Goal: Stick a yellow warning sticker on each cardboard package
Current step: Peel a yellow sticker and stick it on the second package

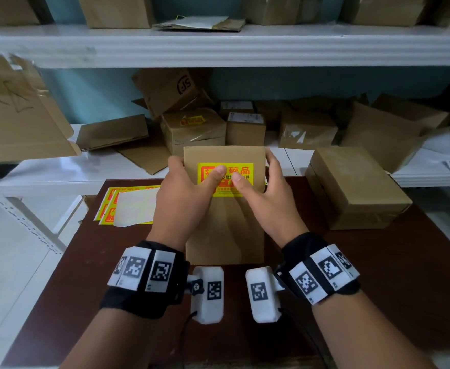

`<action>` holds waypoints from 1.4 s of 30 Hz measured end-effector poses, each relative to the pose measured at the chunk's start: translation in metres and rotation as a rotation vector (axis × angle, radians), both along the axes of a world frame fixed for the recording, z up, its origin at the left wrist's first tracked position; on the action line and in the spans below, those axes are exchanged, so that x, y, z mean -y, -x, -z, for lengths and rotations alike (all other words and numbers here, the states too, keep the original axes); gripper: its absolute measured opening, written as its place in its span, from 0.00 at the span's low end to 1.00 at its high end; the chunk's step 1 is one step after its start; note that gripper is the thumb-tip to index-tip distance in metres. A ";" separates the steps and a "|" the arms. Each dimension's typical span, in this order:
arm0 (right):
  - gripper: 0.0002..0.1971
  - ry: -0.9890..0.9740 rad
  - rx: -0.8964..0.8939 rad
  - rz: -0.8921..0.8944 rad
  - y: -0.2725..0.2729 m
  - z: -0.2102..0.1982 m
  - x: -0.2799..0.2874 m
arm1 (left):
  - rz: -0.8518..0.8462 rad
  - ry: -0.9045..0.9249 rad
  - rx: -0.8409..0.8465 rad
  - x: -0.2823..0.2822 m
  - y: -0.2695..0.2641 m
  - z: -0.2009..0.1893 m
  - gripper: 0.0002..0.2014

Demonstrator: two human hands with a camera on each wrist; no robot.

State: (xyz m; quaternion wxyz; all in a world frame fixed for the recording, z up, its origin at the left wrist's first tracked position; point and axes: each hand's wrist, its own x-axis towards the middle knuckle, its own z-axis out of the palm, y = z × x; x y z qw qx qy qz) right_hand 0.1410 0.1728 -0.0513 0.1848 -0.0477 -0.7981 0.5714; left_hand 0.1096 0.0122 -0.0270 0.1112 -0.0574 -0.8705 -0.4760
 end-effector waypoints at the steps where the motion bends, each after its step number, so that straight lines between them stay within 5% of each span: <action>1: 0.53 -0.016 0.011 0.004 0.002 0.003 0.001 | 0.004 0.006 -0.008 0.000 0.000 0.000 0.26; 19: 0.55 -0.002 0.057 0.198 0.004 -0.012 -0.002 | 0.124 0.005 0.013 -0.014 -0.011 0.001 0.09; 24: 0.37 0.074 0.010 0.201 0.004 -0.010 -0.005 | 0.131 -0.028 0.053 -0.014 -0.008 0.003 0.11; 42: 0.25 0.110 0.034 0.161 0.013 0.006 -0.017 | 0.118 -0.088 0.142 -0.001 0.000 0.002 0.19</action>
